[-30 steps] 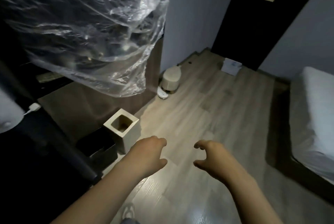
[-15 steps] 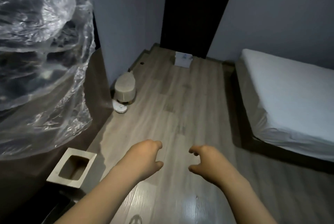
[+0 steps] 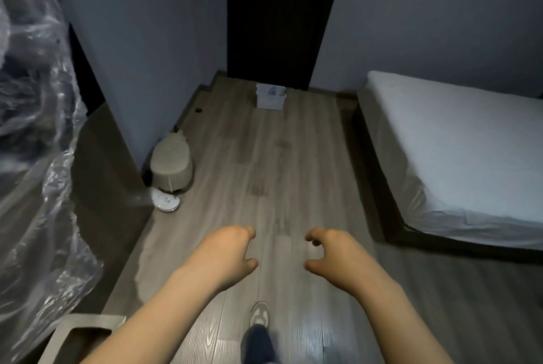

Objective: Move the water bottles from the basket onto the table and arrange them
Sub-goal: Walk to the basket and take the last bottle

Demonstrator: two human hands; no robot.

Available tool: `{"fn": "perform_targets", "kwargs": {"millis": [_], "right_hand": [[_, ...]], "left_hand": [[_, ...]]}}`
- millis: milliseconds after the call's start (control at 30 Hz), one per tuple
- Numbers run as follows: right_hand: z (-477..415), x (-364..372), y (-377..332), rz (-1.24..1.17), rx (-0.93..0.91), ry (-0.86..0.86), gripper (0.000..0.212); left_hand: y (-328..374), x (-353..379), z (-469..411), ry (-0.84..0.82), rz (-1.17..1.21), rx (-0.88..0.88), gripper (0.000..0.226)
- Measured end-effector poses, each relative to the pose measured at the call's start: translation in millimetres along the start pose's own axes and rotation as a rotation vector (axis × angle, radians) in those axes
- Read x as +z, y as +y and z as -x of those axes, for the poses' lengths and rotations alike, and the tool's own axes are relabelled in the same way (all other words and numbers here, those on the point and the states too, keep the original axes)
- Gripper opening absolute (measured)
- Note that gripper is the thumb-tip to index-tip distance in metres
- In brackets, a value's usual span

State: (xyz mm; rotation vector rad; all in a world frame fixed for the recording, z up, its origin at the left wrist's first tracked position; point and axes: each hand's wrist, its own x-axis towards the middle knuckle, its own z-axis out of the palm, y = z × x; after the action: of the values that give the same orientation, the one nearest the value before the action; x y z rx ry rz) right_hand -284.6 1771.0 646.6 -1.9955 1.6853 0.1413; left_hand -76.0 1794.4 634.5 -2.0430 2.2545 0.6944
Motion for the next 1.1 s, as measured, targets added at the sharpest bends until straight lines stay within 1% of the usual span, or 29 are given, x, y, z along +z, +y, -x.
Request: {"fn": "perform_targets", "kwargs": {"millis": [200,400,600,800,933,1100], "right_hand": [[-90,-47,10,-0.033,-0.018,0.04,0.055],[-175,-105,24,-0.057,-0.024,0.059,0.057],[-254,-146,27,-0.045,-0.021,0.048,0.056],[-349,-176,20,-0.033,-0.017,0.06,0.055],[-422,-200,2,-0.043,0.027,0.075,0.055],[-503,-233,-24,-0.022,0.085,0.068,0.052]], "left_hand": [[-2,-37,-92,0.019,-0.038,0.008,0.045],[4,-80,-183,0.074,-0.057,0.018,0.047],[-3,-112,-265,0.059,-0.038,0.028,0.046],[-32,-142,-358,0.034,-0.004,0.033,0.045],[-62,-174,-426,0.053,0.023,0.056,0.041],[-103,-222,-507,0.041,0.047,0.085,0.042]]}}
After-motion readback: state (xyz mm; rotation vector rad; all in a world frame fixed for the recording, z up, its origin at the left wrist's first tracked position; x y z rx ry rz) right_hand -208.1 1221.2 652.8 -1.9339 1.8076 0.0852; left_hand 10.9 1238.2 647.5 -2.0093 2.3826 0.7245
